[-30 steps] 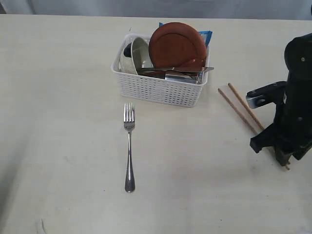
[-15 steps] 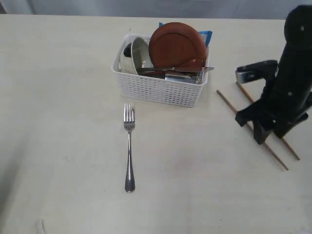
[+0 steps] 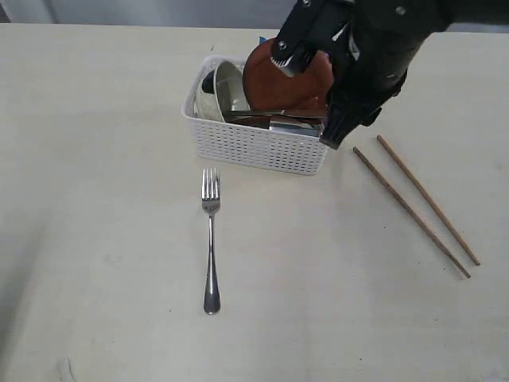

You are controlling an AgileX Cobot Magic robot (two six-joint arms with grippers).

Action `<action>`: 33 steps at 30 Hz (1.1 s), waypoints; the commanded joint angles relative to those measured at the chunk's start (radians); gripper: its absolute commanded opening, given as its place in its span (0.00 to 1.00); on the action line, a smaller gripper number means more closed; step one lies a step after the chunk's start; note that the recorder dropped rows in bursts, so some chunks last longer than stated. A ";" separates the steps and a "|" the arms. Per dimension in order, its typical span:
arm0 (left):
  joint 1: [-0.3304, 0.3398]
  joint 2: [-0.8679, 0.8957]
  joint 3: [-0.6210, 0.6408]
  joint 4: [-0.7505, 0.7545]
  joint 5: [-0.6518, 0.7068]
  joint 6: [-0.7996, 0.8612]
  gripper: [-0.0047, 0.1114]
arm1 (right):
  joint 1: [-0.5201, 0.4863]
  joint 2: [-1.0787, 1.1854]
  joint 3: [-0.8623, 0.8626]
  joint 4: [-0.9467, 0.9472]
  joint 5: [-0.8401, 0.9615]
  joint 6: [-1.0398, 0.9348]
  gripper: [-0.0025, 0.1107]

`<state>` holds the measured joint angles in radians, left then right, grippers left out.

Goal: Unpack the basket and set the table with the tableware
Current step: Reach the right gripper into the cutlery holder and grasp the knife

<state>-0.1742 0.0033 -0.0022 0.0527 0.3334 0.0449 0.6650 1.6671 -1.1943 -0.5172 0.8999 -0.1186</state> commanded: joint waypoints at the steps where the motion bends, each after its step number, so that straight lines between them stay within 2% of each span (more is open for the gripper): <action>1: 0.002 -0.003 0.002 -0.001 -0.004 0.000 0.04 | 0.050 0.054 -0.002 -0.181 -0.010 0.101 0.43; 5: 0.002 -0.003 0.002 -0.001 -0.004 0.000 0.04 | 0.063 0.109 -0.002 -0.269 -0.014 0.162 0.43; 19: 0.002 -0.003 0.002 -0.001 -0.004 0.000 0.04 | 0.063 0.200 -0.002 -0.281 -0.104 0.195 0.43; 26: 0.002 -0.003 0.002 -0.001 -0.004 0.000 0.04 | 0.063 0.282 -0.004 -0.483 -0.101 0.369 0.43; 33: 0.002 -0.003 0.002 -0.001 -0.004 0.000 0.04 | 0.070 0.278 -0.004 -0.483 -0.093 0.365 0.43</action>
<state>-0.1742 0.0033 -0.0022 0.0527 0.3334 0.0449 0.7322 1.9420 -1.1970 -0.9948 0.7899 0.2406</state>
